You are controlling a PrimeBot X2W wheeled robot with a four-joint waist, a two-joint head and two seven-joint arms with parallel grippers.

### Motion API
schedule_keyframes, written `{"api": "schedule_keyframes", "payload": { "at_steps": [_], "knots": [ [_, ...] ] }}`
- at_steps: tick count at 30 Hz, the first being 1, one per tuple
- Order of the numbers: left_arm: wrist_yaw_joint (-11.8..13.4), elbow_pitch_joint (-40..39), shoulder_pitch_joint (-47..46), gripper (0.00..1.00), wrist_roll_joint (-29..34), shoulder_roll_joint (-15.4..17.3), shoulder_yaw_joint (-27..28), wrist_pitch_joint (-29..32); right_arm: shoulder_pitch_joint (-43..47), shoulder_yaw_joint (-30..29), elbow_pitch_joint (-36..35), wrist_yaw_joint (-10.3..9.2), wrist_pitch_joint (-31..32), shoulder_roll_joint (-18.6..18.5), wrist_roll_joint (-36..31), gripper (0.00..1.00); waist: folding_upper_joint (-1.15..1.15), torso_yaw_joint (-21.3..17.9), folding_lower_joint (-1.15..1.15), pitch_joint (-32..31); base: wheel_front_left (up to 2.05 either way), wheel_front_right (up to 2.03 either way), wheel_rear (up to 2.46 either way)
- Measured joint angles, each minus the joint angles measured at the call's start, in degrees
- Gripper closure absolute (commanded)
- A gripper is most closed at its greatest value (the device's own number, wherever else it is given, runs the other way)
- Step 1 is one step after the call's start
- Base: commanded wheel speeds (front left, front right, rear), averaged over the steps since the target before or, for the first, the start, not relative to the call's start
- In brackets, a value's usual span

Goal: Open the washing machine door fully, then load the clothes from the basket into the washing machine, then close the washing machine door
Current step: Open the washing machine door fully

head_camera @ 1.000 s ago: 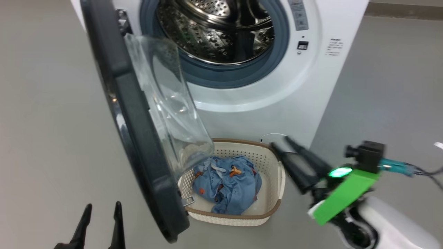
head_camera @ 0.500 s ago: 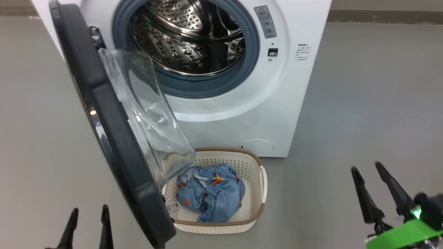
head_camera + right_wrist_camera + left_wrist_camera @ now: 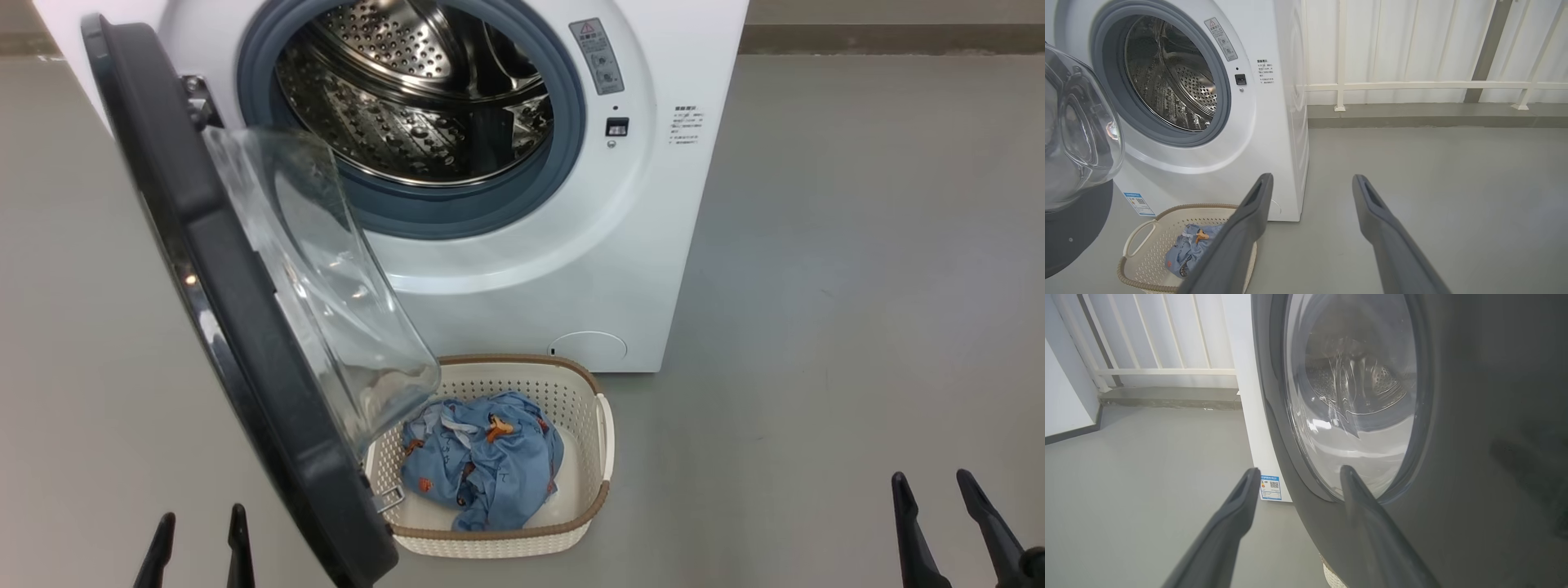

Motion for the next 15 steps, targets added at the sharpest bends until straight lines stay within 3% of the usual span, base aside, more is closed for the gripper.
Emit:
{"api": "schedule_keyframes", "payload": {
  "at_steps": [11, 13, 14, 15],
  "knots": [
    [-0.2, 0.1, 0.7, 0.0, 0.0, 0.0, 0.0, 0.0, 0.4, -0.5, 2.4, 0.0, 0.0, 1.4, -2.4, 0.0, 0.0, -0.2, 0.0, -0.4, 0.0, 0.0, 0.0],
    [-0.3, 0.2, 0.8, 0.29, -0.1, 0.0, 0.1, 0.0, 0.5, -0.3, 2.7, 0.0, 0.0, 1.5, -2.4, 0.0, 0.0, -0.1, 0.0, -0.5, 0.0, 0.0, 0.0],
    [-0.4, 0.2, 0.8, 0.53, -0.1, 0.0, 0.0, 0.0, 0.6, -0.3, 2.9, 0.0, 0.0, 1.5, -2.4, 0.0, 0.0, -0.1, 0.0, -0.5, 0.0, 0.0, 0.0],
    [-0.6, 0.2, 0.8, 0.58, -0.2, 0.0, 0.0, 0.0, 0.7, -0.2, 3.1, 0.0, 0.0, 1.5, -2.4, 0.0, 0.0, -0.1, 0.0, -0.5, 0.0, 0.0, 0.0]
  ]
}}
